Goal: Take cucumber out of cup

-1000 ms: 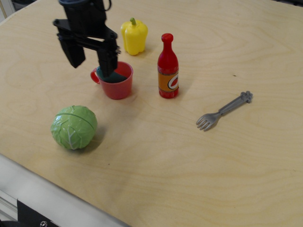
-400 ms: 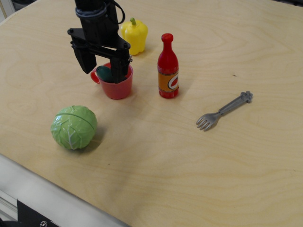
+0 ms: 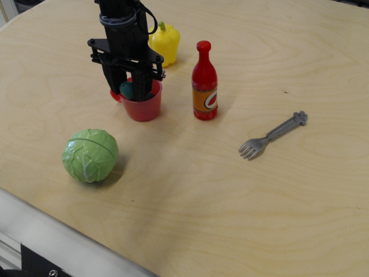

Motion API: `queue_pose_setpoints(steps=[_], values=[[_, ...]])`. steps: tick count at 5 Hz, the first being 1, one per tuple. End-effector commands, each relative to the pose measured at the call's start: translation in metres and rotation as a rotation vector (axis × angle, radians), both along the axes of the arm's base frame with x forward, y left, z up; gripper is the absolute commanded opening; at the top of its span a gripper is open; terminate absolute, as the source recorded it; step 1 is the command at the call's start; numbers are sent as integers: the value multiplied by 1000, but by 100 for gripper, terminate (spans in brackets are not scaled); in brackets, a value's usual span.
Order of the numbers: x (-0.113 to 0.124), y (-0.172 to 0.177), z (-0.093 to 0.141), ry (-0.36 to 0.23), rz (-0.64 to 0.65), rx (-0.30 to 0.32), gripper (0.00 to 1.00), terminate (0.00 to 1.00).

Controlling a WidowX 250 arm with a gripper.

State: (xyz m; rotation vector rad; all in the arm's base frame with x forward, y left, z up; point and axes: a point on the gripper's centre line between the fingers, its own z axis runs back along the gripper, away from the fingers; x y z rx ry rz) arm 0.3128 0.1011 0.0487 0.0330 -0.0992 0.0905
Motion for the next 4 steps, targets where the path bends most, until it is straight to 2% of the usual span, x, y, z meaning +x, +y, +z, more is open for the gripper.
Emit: queue_pose_setpoints(steps=[1,2,4], values=[[4,7,21,-54,22,21,0,0],[2,6,40,-78,41,23,0,0],[-26,6,87,-124,102,84,0,0]])
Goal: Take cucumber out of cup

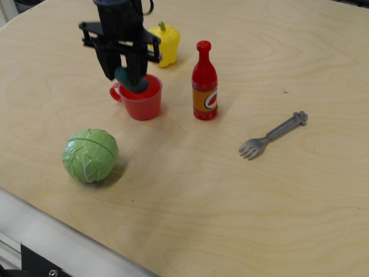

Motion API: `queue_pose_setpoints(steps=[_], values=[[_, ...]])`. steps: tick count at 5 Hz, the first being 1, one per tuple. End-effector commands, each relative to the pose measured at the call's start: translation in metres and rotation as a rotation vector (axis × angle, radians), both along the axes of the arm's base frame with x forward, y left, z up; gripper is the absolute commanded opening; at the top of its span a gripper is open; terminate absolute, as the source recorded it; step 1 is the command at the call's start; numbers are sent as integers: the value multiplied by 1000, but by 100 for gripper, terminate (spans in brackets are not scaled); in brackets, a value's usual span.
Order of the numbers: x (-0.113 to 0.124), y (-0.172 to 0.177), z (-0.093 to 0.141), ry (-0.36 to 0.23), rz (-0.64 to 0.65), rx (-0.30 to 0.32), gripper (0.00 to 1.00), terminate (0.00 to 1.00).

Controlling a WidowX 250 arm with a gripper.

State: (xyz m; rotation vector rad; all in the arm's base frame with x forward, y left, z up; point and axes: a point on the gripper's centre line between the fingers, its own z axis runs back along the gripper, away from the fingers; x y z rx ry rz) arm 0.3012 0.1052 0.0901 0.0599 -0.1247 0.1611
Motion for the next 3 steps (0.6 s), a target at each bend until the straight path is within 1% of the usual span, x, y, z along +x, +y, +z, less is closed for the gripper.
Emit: queue_pose_setpoints(steps=[1,2,3], values=[[-38,-5,60,-64,74,41,0,0],[-69,-21,60,-21,94,22,0,0],[-89,-44,45,28,40,-49,0,0]])
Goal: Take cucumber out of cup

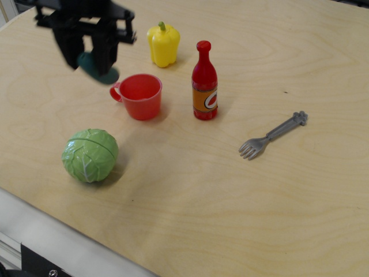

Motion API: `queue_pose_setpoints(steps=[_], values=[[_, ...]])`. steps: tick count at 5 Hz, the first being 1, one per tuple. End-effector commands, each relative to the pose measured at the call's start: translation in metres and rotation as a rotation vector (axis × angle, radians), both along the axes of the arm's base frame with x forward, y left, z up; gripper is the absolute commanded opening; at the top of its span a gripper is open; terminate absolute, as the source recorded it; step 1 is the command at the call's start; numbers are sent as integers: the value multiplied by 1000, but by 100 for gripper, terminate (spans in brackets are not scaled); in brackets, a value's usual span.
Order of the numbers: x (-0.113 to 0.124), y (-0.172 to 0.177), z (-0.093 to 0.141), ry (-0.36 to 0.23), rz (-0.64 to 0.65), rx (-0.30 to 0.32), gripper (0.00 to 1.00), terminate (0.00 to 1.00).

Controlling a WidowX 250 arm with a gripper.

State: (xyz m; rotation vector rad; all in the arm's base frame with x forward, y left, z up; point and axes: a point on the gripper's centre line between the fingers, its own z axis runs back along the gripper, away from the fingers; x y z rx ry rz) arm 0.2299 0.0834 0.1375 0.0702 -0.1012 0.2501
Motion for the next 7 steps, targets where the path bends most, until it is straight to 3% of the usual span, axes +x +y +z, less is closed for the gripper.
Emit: queue_pose_setpoints(steps=[1,2,5,6,7], values=[[-24,-42,-22,19,-151,-140,0,0],[-17,-61,-40,-10,-251,-105,0,0],[43,-78,-67,-142,-391,-142,0,0],[63,-88,-71,-138,-402,-134,0,0],[65,-88,-78,-130,-396,-128,0,0]])
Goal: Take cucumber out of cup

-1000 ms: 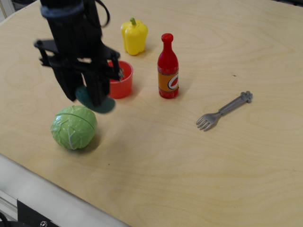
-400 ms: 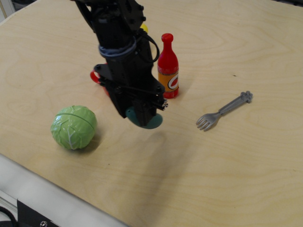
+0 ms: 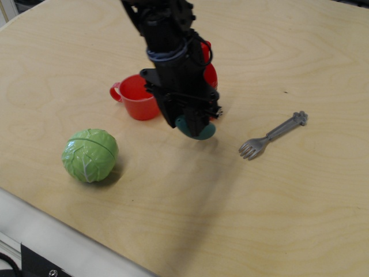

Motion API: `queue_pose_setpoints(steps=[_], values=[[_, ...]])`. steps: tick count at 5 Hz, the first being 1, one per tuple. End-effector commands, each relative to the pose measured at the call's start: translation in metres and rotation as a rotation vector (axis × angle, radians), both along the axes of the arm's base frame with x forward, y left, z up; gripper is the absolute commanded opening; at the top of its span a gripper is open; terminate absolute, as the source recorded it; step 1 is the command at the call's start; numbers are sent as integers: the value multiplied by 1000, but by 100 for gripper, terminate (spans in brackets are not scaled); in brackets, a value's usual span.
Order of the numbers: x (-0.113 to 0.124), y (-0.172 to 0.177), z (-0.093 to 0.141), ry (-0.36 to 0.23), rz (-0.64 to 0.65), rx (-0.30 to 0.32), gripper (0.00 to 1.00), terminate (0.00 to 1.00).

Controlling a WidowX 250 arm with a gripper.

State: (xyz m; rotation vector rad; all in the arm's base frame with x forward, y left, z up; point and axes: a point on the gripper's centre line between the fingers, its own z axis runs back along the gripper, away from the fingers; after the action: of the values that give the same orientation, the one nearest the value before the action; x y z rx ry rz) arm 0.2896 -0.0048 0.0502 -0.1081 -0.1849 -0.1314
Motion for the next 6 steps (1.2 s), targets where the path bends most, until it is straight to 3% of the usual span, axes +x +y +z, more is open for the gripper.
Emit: queue_pose_setpoints(steps=[1,3,5,6], values=[[3,-1,-1,-24,-2,21,0,0],[-2,5,-14,10,20,69,0,0],[-8,8,-19,30,20,76,0,0],[-11,7,-12,12,25,79,100,0]])
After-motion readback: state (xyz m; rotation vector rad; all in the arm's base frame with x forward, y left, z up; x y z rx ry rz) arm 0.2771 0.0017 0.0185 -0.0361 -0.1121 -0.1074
